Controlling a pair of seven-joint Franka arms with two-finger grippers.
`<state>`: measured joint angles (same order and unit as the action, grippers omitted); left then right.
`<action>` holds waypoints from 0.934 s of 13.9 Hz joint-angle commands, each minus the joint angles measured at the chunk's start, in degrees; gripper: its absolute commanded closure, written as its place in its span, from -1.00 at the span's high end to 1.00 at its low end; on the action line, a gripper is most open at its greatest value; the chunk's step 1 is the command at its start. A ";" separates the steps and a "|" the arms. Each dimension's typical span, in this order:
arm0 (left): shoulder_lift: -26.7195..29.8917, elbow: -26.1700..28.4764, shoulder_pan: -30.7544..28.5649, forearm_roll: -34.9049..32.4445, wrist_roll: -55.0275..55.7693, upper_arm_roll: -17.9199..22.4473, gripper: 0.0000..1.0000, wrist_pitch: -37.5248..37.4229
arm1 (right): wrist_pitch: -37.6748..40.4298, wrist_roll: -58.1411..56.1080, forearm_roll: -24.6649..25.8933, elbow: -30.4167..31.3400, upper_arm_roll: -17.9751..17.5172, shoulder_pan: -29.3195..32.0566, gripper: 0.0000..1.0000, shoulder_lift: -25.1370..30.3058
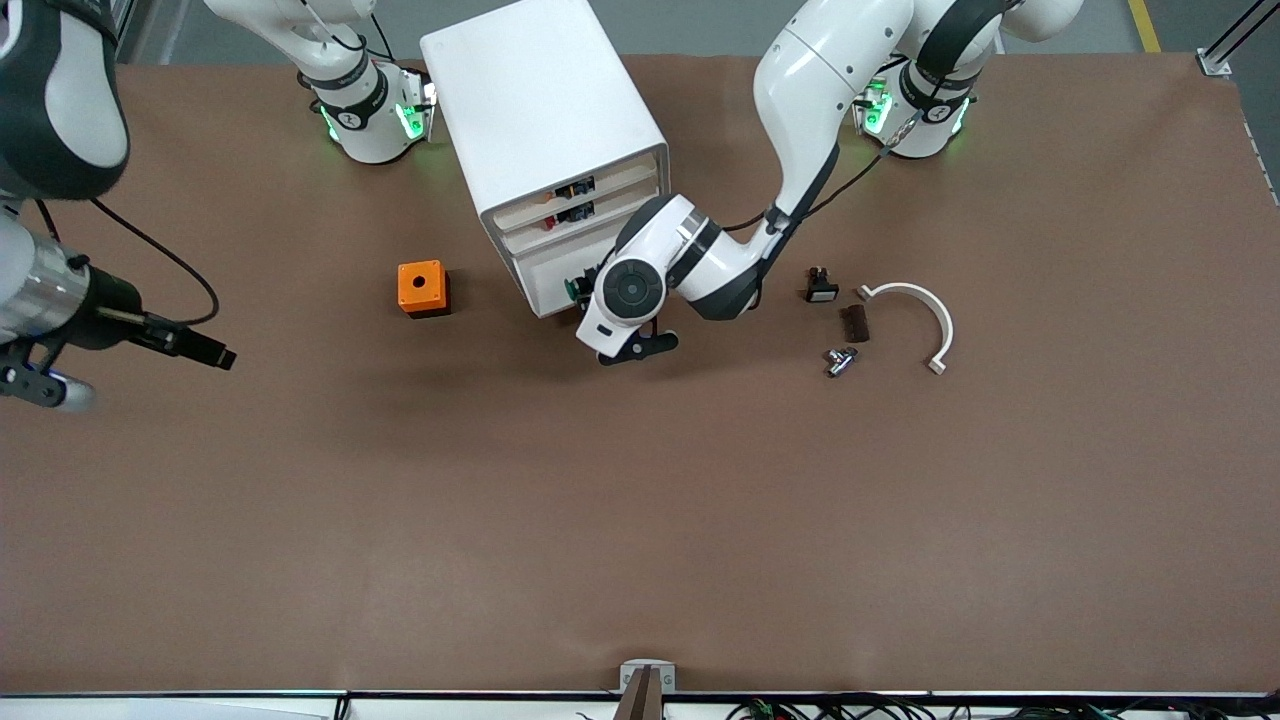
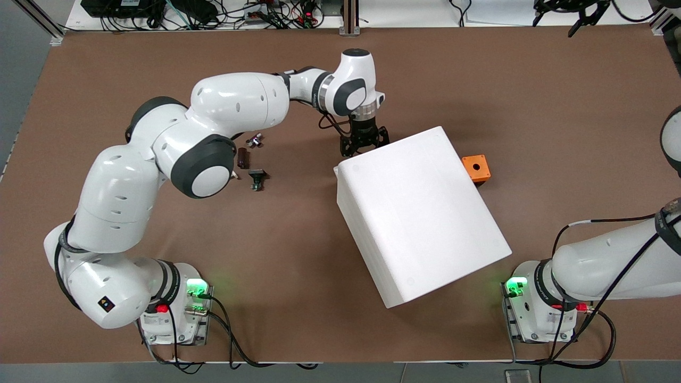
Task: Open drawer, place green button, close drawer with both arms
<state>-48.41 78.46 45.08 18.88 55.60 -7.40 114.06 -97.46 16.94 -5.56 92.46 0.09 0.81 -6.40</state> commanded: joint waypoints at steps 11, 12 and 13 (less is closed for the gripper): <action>1.56 2.31 2.84 0.37 6.45 -0.16 0.99 0.72 | 1.57 -10.61 5.48 0.70 -1.06 2.53 1.00 5.25; 1.74 1.96 0.65 0.19 6.02 0.10 1.00 0.72 | 1.92 -10.61 5.56 0.70 -1.06 2.53 1.00 5.34; 2.09 1.87 -1.64 0.02 5.84 0.37 1.00 0.72 | 1.92 -10.61 5.56 0.70 -1.06 2.53 1.00 5.34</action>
<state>-48.12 79.38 47.61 18.93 62.02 -7.24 114.80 -95.48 7.33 -1.03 92.80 0.10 2.23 -1.83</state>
